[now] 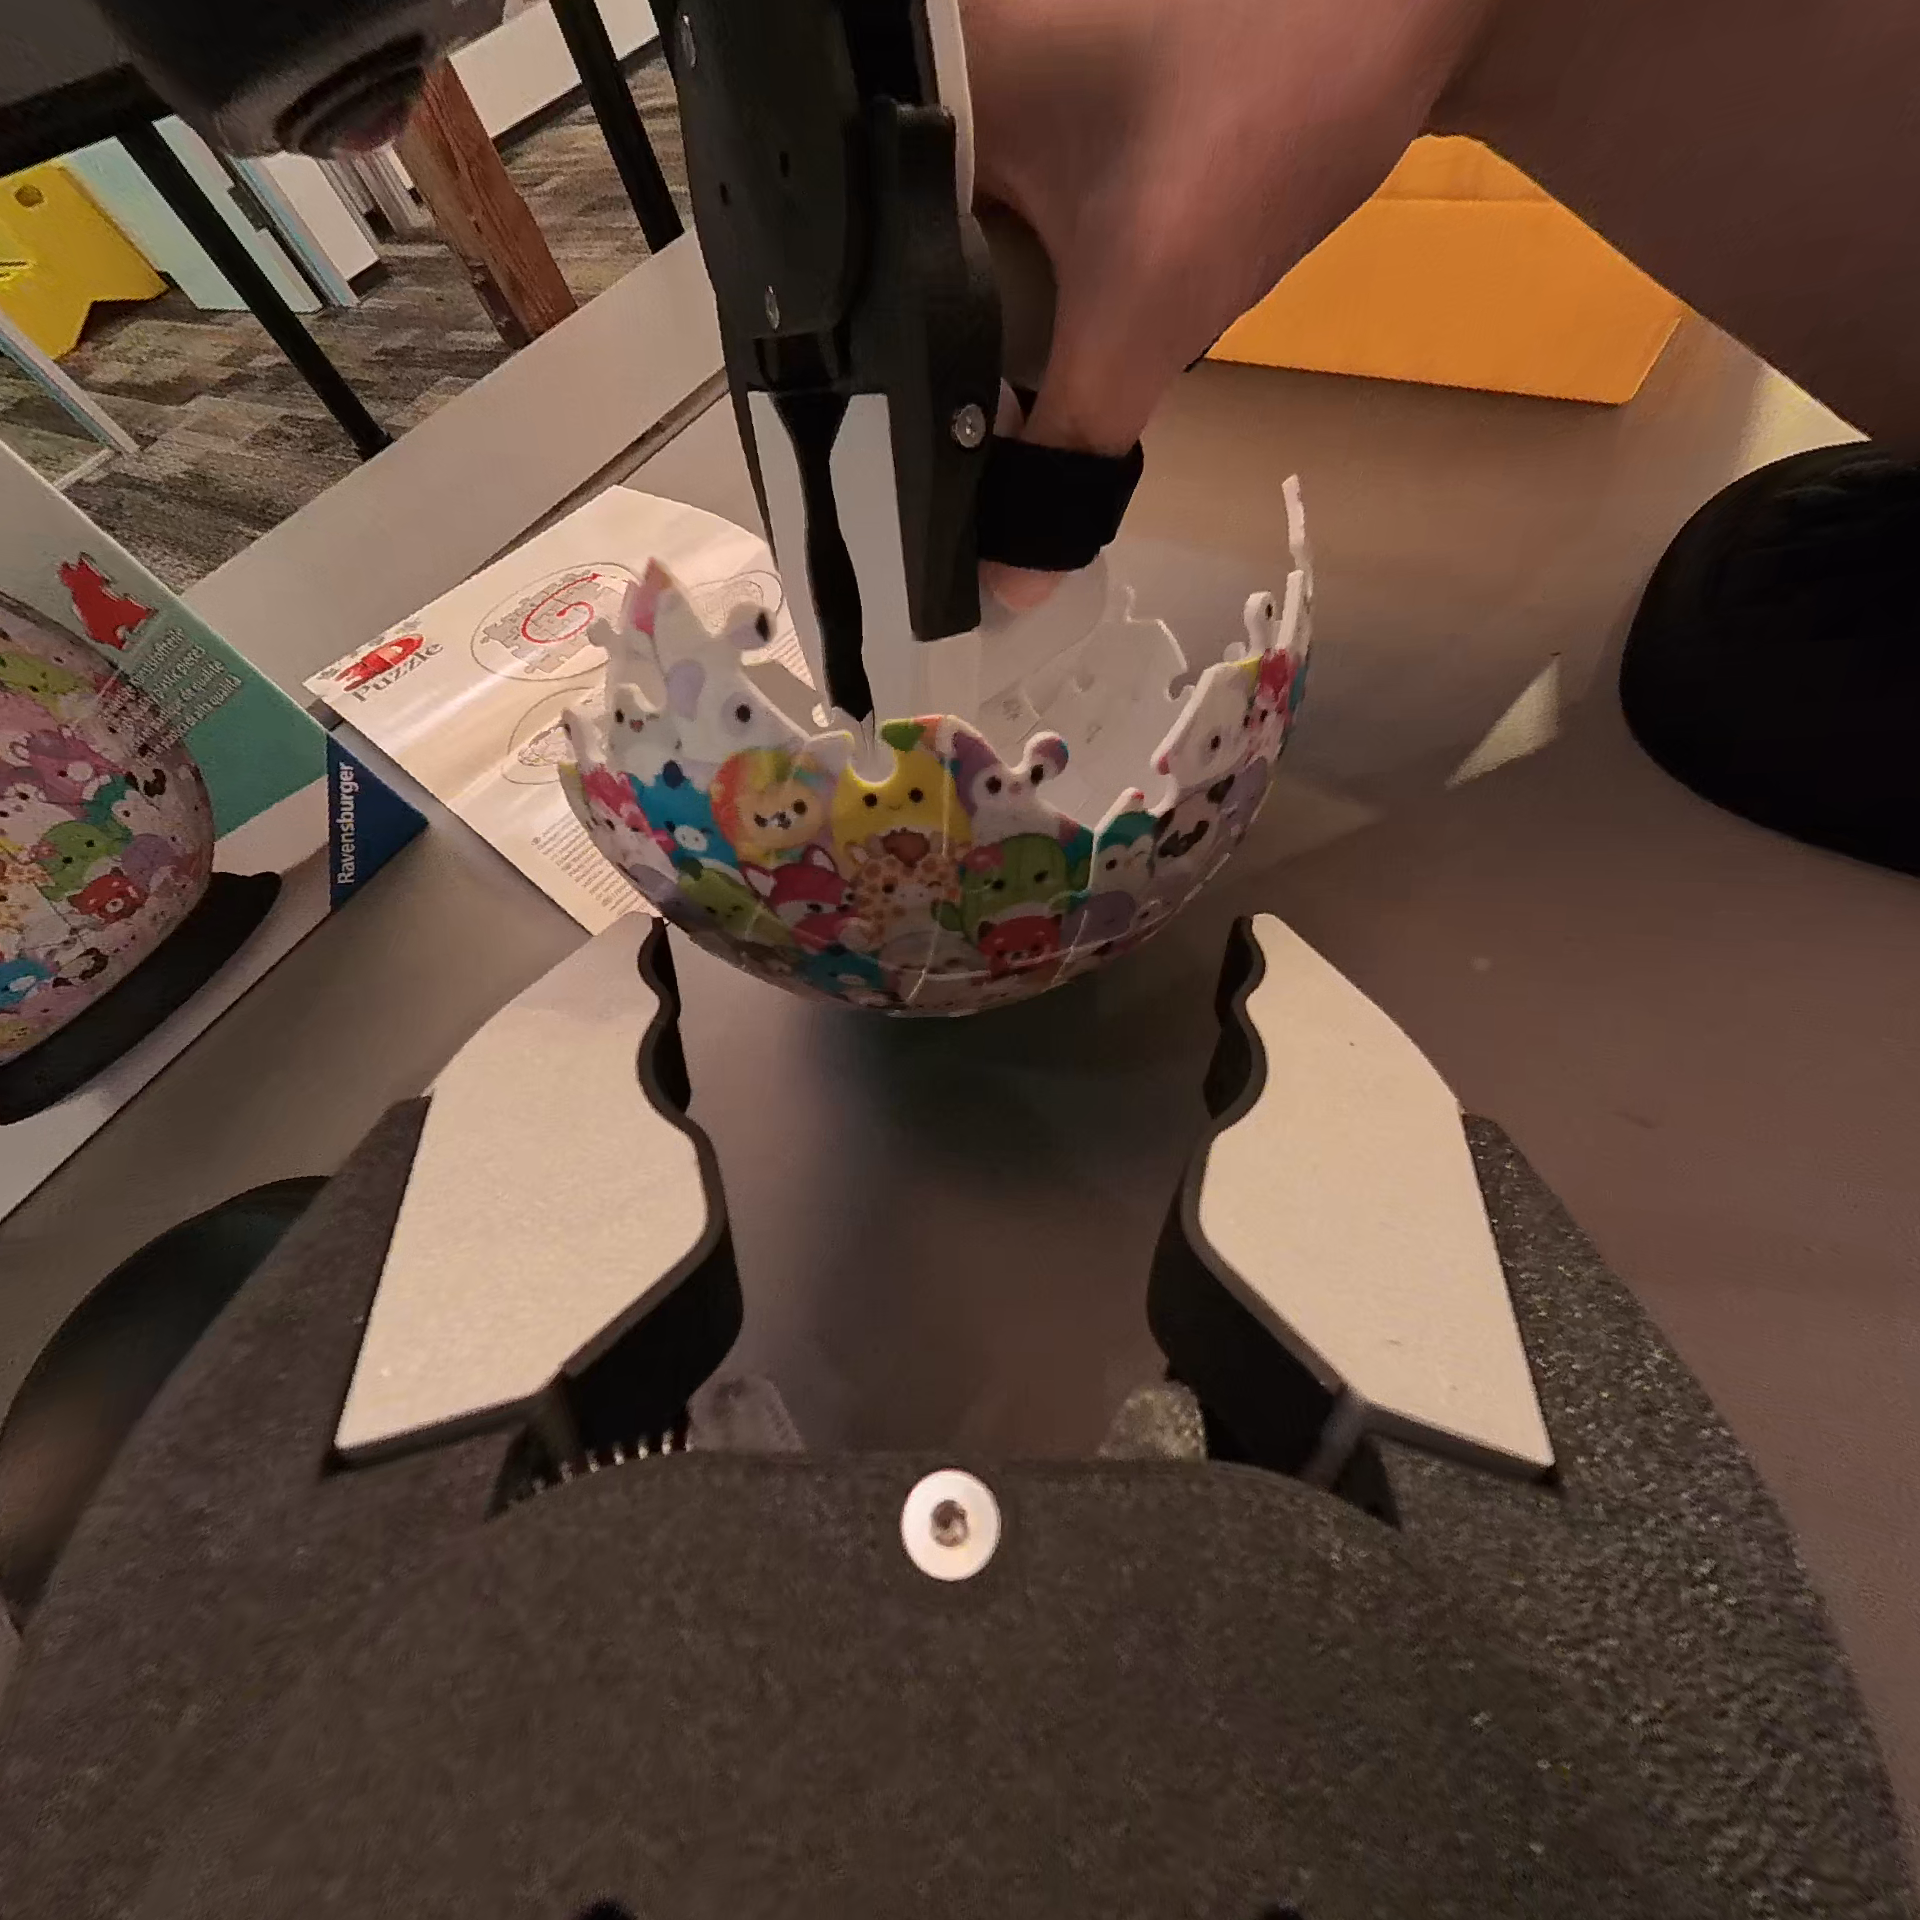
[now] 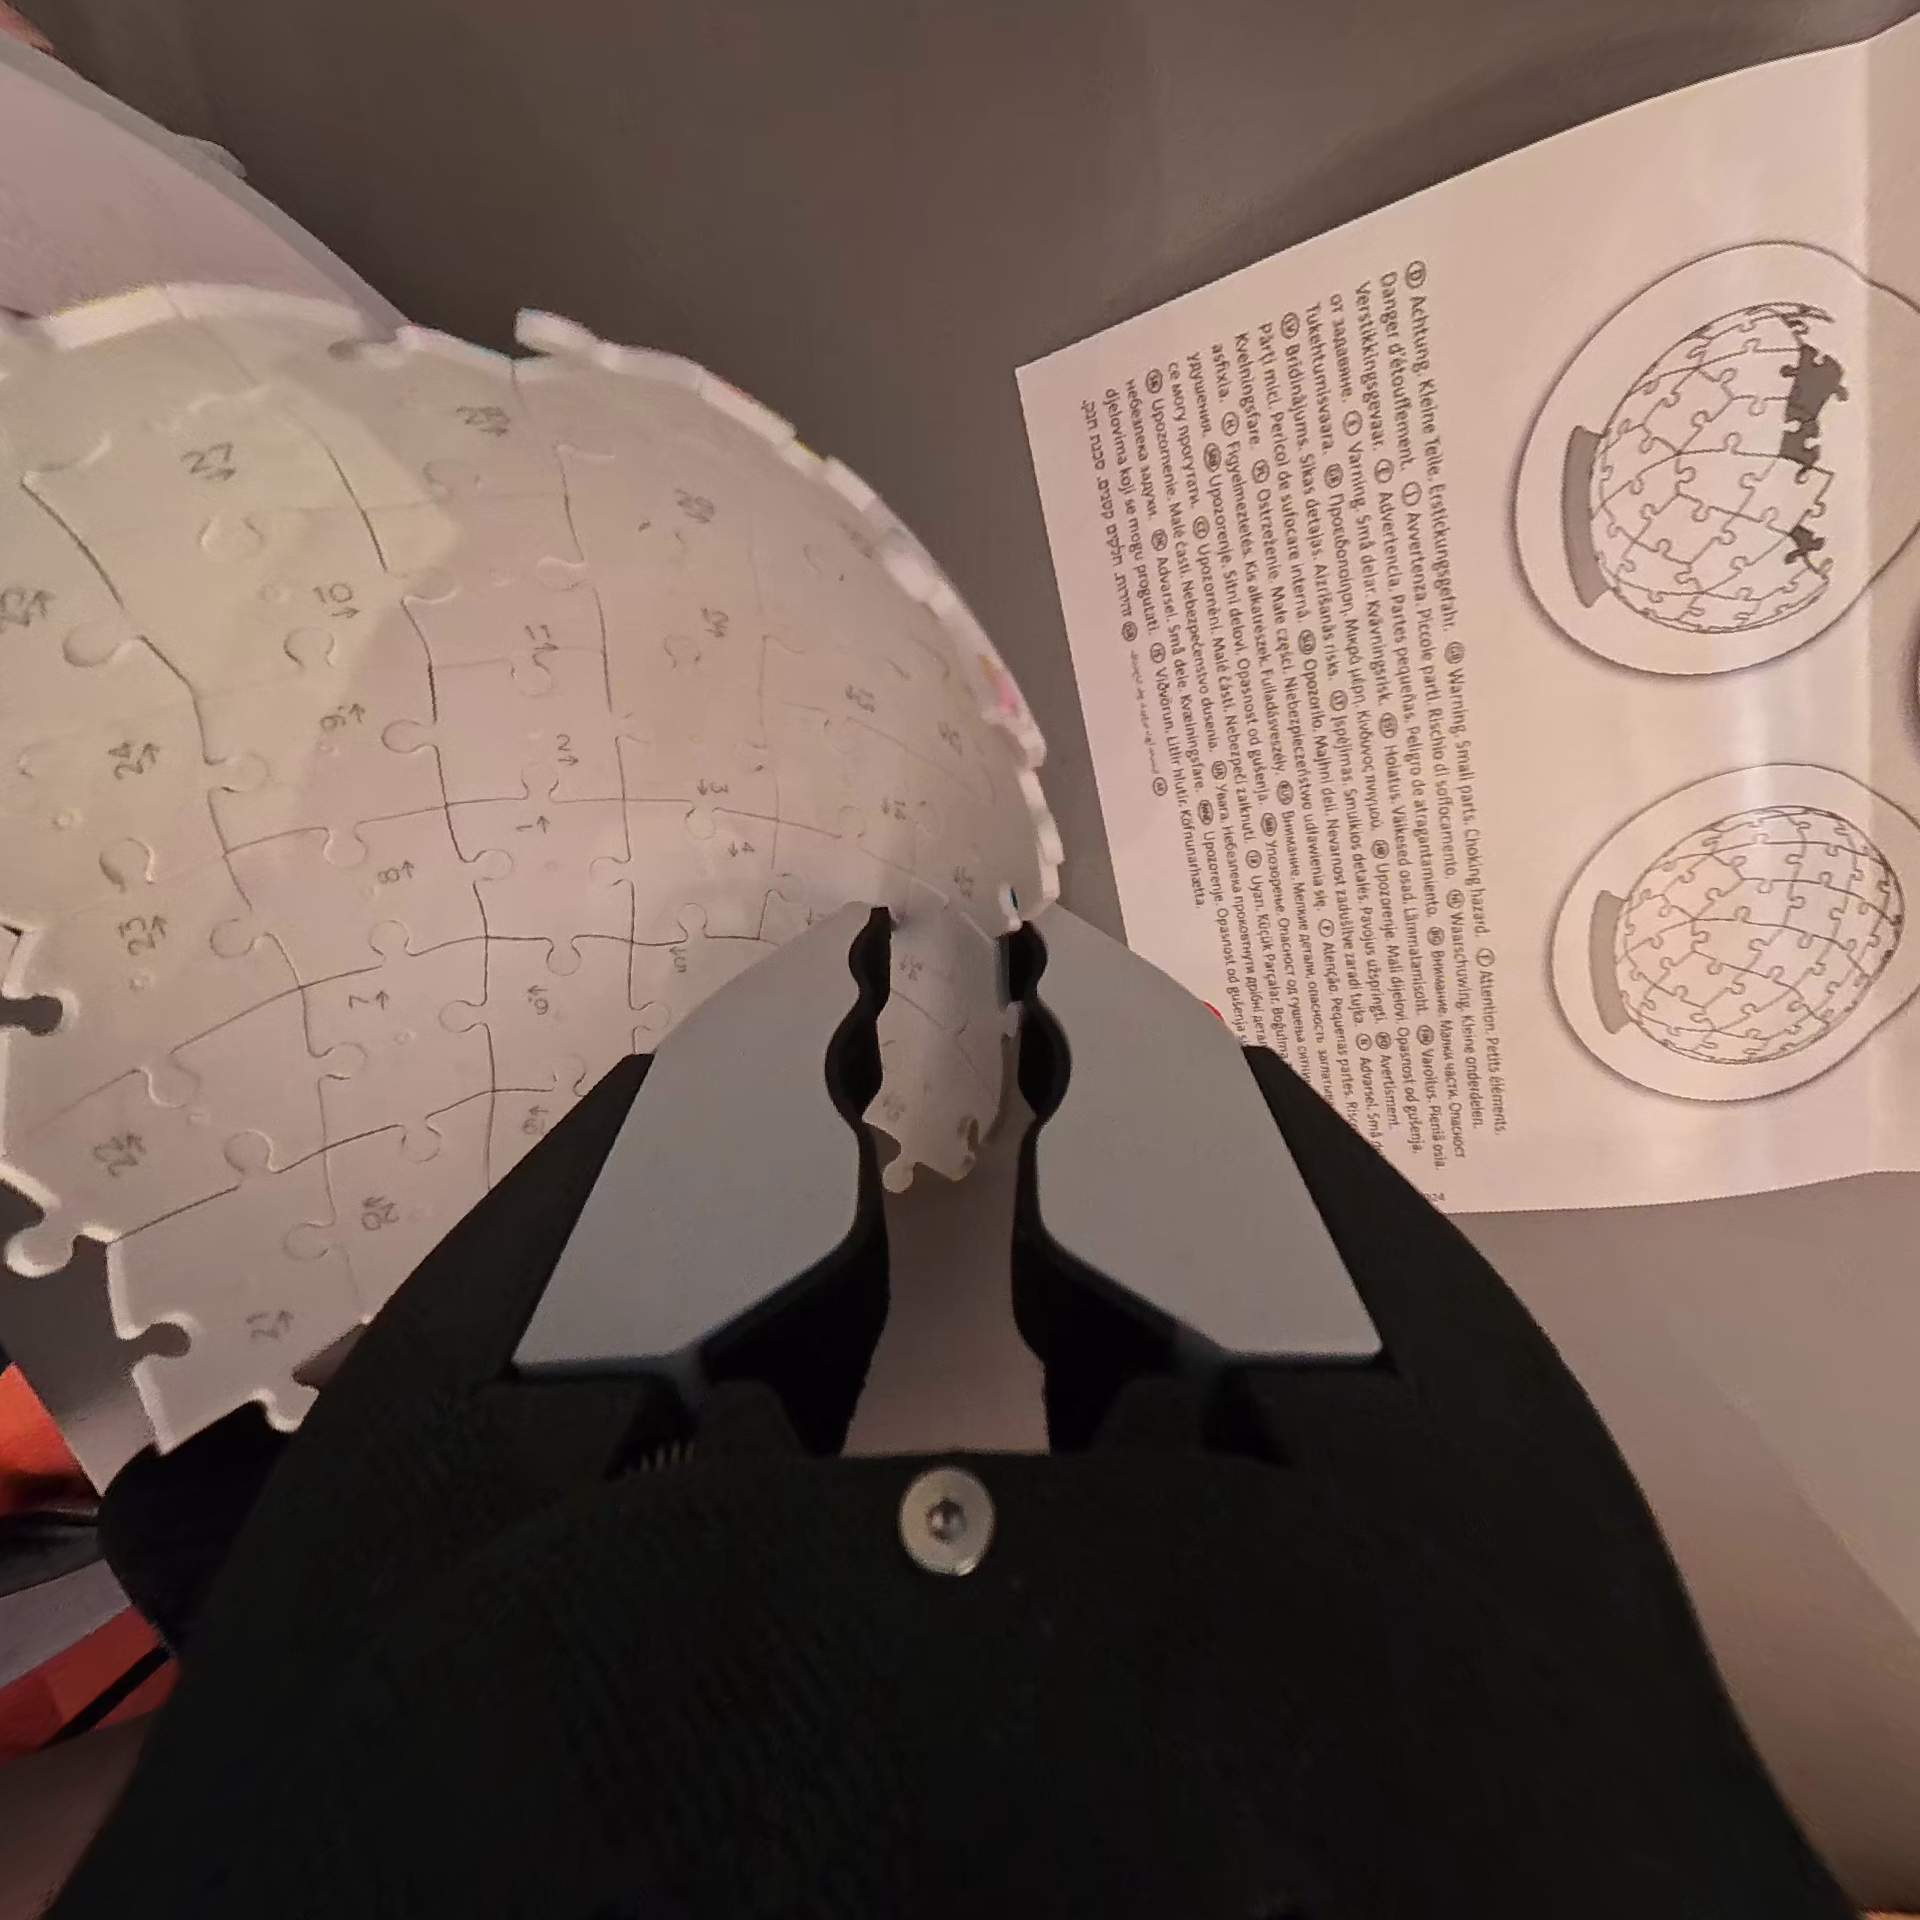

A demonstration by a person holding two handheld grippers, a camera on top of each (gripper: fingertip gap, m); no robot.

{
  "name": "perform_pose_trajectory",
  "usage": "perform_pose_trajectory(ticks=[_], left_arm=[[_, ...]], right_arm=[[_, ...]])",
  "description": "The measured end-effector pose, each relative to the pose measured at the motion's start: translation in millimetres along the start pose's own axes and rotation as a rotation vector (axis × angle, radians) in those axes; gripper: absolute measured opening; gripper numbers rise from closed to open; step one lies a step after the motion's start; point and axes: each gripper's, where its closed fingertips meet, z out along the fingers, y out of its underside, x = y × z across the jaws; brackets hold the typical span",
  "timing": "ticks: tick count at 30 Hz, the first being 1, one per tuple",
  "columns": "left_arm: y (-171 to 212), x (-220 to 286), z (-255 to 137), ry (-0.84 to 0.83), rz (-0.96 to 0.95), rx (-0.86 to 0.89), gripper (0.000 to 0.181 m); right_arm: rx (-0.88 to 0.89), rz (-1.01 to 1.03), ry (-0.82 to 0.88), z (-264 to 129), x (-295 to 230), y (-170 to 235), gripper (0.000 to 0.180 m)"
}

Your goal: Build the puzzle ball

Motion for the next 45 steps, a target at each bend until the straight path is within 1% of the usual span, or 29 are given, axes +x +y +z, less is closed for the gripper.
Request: perform_pose_trajectory(ticks=[7,10,15,18,25,29,34,39,43,45], left_arm=[[-1,1,0,0.002,-0.003,0.002,0.098],[-1,0,0,0.001,-0.005,0.003,0.098],[-1,0,1,0.0,-0.003,0.002,0.098],[-1,0,1,-0.001,-0.002,0.004,0.098],[0,0,1,-0.007,0.005,0.0,0.098],[4,1,-1,-0.018,0.017,-0.02,0.098],[8,2,-8,-0.019,0.0,-0.033,0.098],[7,3,-18,-0.026,-0.017,-0.027,0.098],[8,5,-32,-0.041,-0.038,-0.021,0.098],[11,4,-46,-0.061,-0.061,-0.019,0.099]], right_arm=[[0.006,-0.015,0.009,0,0,0,0.024],[0.024,-0.006,-0.016,-1,0,0,0.025],[0.071,0.039,-0.025,-16,6,3,0.026],[0.097,0.067,-0.084,-25,-1,7,0.028],[0.09,0.275,-0.163,-39,1,24,0.027],[0.125,0.33,-0.184,-46,4,25,0.027],[0.116,0.306,-0.243,-47,-8,22,0.024],[0.173,0.265,-0.247,-57,-16,10,0.023],[0.169,0.251,-0.239,-58,-20,9,0.023],[0.166,0.24,-0.234,-59,-21,9,0.023]])
